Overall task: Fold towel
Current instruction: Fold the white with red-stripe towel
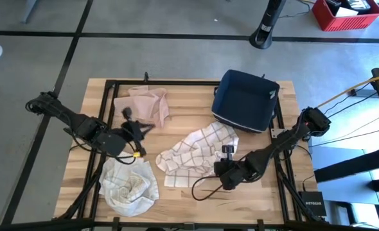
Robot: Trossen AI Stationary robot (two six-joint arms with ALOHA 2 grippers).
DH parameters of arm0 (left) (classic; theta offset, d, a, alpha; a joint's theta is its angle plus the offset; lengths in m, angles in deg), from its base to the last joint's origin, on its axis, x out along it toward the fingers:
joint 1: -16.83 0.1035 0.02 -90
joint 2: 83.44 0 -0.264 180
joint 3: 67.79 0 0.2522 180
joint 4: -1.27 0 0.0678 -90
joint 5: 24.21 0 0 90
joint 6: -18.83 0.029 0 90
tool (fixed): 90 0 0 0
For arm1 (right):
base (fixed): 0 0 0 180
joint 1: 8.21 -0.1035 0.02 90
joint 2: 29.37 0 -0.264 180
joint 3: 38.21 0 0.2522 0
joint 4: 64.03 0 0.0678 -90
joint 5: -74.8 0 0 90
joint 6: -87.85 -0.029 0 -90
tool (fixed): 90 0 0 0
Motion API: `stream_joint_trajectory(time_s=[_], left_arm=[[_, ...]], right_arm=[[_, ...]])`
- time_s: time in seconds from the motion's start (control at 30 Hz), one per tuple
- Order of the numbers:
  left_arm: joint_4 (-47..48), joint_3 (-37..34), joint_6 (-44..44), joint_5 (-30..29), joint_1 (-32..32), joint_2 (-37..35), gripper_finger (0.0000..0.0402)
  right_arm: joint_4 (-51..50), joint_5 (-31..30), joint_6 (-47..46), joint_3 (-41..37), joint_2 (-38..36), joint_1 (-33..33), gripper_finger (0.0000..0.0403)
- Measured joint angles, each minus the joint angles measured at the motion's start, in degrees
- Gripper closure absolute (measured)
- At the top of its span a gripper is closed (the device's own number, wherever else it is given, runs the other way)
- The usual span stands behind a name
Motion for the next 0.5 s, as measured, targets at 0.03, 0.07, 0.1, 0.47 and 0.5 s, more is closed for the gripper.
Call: stream_joint_trajectory(time_s=[0.03,0.07,0.1,0.47,0.5], left_arm=[[0.0,0.0,-0.4,1.9,0.5,0.8,0.0390],[0.0,0.0,-1.0,2.9,1.1,1.8,0.0388],[0.0,0.0,-1.6,3.3,1.7,3.1,0.0383],[-2.0,-0.1,-3.4,29.9,14.1,19.9,0.0253],[-2.0,-0.1,-3.5,33.1,15.2,21.7,0.0244]], right_arm=[[0.3,-0.1,0.4,0.0,0.0,0.4,0.0380],[0.7,-0.3,1.0,0.0,0.1,0.8,0.0380],[1.2,-0.3,1.5,0.0,0.1,1.2,0.0381],[13.0,-3.3,12.7,0.0,3.3,5.7,0.0384],[13.7,-3.3,13.5,0.0,3.8,6.1,0.0384]])
